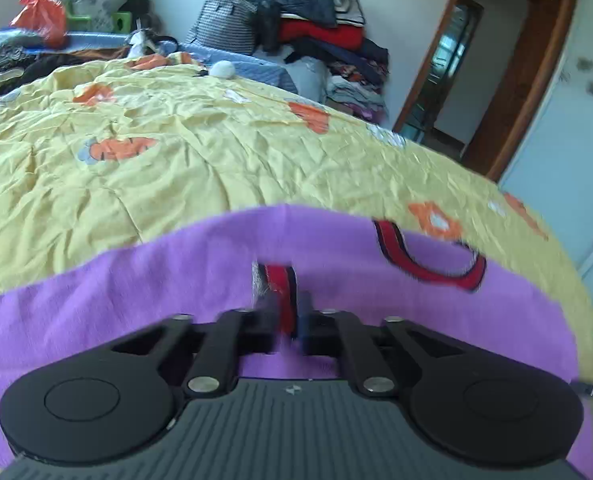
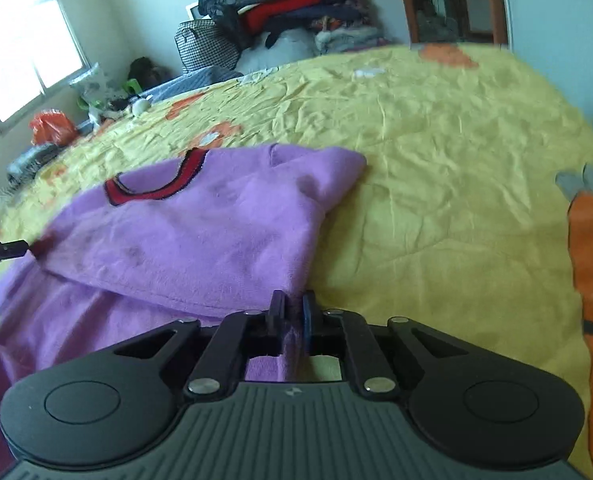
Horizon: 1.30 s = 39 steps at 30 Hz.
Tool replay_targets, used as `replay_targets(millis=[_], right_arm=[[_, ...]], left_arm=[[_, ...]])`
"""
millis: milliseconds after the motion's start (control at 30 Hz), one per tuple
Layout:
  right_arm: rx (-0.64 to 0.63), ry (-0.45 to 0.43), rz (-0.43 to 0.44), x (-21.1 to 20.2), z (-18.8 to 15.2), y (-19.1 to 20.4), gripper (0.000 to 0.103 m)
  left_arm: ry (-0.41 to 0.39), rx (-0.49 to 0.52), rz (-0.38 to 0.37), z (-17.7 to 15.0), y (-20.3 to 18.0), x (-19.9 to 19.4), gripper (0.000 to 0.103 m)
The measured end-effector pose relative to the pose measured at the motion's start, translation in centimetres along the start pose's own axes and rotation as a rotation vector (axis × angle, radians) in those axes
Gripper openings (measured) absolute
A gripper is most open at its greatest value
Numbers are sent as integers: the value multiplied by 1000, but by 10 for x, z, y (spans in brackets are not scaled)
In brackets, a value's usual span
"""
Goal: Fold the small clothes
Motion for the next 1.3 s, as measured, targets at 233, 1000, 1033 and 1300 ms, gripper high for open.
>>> replay_targets(millis=[233, 1000, 1033, 1300], right_arm=[[55, -40, 67, 6, 5, 11, 77], [-72, -113, -72, -18, 31, 8, 59], [-14, -117, -29, -11, 43, 2, 59], [181, 30, 70, 71, 76, -27, 3]], left_arm=[[148, -117, -42, -1, 17, 56, 22], [63, -22, 115, -14, 4, -33, 30], [39, -11, 99, -8, -4, -37, 32], [151, 234, -18, -35, -66, 28, 40]])
Point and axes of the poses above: each gripper's, at about its wrist camera, not at the fingertips, and x roughly the way its jaws point, y to its left, z to its top, the point moved 6 cm from there along x, roughly the way its jaws point, and after that the axes turned 10 degrees about -z, right-handed, at the moved point
